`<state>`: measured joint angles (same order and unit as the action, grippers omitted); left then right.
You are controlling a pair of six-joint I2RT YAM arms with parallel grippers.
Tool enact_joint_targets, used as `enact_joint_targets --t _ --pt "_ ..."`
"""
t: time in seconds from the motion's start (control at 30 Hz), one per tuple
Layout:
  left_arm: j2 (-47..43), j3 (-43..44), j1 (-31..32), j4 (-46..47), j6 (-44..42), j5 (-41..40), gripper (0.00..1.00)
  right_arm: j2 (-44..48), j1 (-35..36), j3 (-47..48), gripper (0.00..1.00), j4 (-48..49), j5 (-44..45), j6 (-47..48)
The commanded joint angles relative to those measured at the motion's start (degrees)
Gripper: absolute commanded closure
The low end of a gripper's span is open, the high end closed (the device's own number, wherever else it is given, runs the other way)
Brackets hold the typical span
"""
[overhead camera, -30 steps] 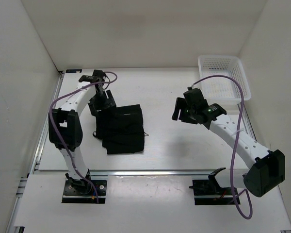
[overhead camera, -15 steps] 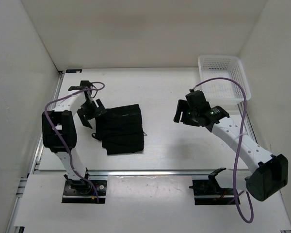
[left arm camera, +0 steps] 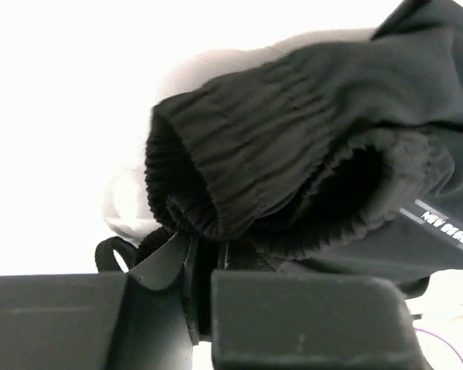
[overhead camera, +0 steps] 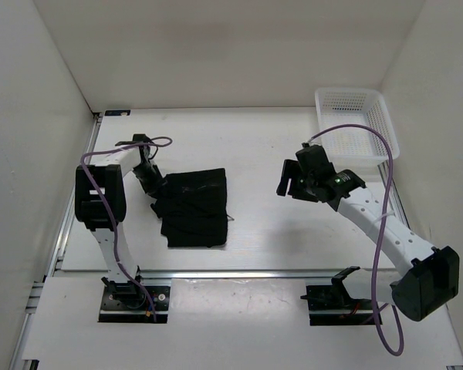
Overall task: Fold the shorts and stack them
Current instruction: Fold the shorts
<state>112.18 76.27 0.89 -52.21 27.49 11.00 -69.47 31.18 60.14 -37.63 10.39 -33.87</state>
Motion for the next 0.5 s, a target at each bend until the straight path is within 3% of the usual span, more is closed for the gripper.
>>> enact_joint_targets --t 0.0,0.1,0.17,0.27,0.47 --pt "-1.6 1.0 1.0 0.4 -0.9 0.3 0.9 1.6 -0.2 0.1 0.25 -0.1 -0.2 0.6" --pt "-6.0 2.4 2.8 -2.8 -0.2 -1.2 0.9 0.9 0.5 -1.2 0.22 2.4 -3.4 2.3" --pt "-9.2 3.0 3.9 -4.0 0.3 -1.2 0.9 -0.3 1.0 -2.7 0.11 4.8 -10.7 2.8" --pt "-12.2 4.6 5.8 -6.3 1.0 -0.4 0.9 -4.3 2.5 -5.2 0.06 12.6 -20.5 0.9" --pt "-14.6 5.7 9.9 -7.5 3.4 1.8 0.9 -16.4 9.4 -4.2 0.03 28.1 -27.0 -3.0"
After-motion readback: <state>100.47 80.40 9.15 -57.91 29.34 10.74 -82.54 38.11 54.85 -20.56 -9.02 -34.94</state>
